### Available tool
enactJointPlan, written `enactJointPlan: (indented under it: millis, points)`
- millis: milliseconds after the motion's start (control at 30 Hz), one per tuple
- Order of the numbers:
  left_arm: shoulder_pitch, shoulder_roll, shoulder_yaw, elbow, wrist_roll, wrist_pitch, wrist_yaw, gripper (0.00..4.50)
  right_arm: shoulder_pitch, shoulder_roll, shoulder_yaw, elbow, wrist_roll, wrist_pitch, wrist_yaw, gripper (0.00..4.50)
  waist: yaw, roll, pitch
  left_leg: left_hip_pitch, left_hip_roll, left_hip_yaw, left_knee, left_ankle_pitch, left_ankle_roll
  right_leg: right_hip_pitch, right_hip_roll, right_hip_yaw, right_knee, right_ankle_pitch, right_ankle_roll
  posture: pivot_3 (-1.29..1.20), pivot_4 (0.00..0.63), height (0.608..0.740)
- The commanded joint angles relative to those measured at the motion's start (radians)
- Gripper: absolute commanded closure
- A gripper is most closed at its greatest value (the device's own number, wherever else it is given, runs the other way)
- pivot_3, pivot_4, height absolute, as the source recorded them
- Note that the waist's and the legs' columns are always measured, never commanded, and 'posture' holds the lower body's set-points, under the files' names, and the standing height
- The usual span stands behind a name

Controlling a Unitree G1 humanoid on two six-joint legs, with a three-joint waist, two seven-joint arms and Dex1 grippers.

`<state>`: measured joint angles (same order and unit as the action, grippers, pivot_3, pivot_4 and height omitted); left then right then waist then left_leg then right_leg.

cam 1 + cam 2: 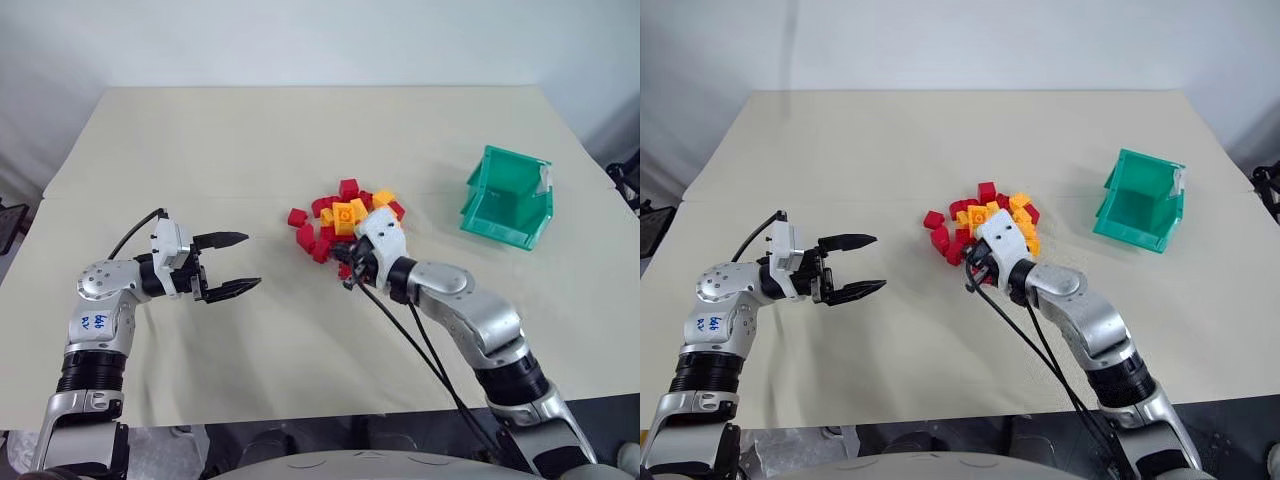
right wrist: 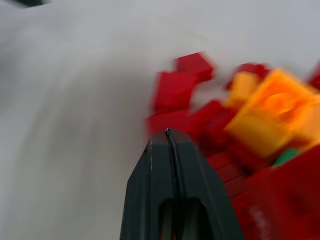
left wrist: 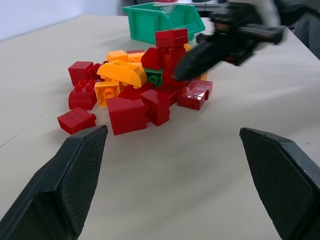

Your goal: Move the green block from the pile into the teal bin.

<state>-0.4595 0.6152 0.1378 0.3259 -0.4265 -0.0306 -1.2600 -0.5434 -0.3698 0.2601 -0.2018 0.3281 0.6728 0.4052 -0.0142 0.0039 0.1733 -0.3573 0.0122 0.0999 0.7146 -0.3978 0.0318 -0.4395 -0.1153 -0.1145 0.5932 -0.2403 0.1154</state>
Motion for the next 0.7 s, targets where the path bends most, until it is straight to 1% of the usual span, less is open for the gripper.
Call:
enactJointPlan:
  millis: [33,267,433,500,600,700]
  points:
    - [0.007,0.005,0.009,-0.02,0.0,-0.021,0.002,0.0,-0.01,0.016,-0.056,0.055,-0.071,-0.092,-0.045,4.48,-0.002,0.0,0.0,0.0,0.0,0.0,0.0,0.0,0.0,0.0,0.0,0.0,0.0,0.0,0.0,0.0,0.15,0.74]
    - [0.013,-0.002,0.008,-0.022,0.001,-0.029,0.012,0.0,0.021,-0.003,-0.193,0.099,-0.128,-0.135,-0.117,4.48,-0.013,0.0,0.0,-0.001,0.0,-0.001,0.0,0.0,-0.001,0.0,0.0,-0.001,0.0,0.0,0.0,0.0,0.15,0.74]
    - [-0.001,-0.014,0.0,-0.009,0.007,-0.039,0.017,0.0,0.034,-0.04,-0.229,0.16,-0.204,-0.191,-0.145,4.48,-0.014,0.0,0.0,0.0,0.001,0.0,0.0,0.001,-0.001,0.0,0.0,0.0,0.0,0.0,0.0,0.0,0.15,0.74]
    - [-0.011,-0.019,-0.003,0.001,0.008,-0.044,0.015,0.0,0.032,-0.039,-0.247,0.116,-0.169,-0.181,-0.108,4.48,-0.014,0.0,0.0,0.0,0.001,0.0,0.0,0.001,-0.002,0.0,0.0,0.0,0.0,0.0,0.0,0.0,0.15,0.74]
    - [-0.02,-0.026,-0.005,0.01,0.008,-0.05,0.013,0.0,0.037,-0.029,-0.234,0.029,-0.111,-0.146,-0.028,4.48,-0.014,0.0,0.0,0.0,0.001,0.0,0.0,0.001,-0.002,0.0,0.001,0.0,0.0,0.0,0.0,0.0,0.15,0.74]
    - [-0.023,-0.03,-0.007,0.016,0.01,-0.054,0.012,0.0,0.037,-0.019,-0.215,0.021,-0.108,-0.141,-0.003,4.48,-0.015,0.0,0.0,0.0,0.001,0.0,0.0,0.001,-0.002,0.0,0.001,0.0,0.0,0.0,0.0,0.0,0.15,0.74]
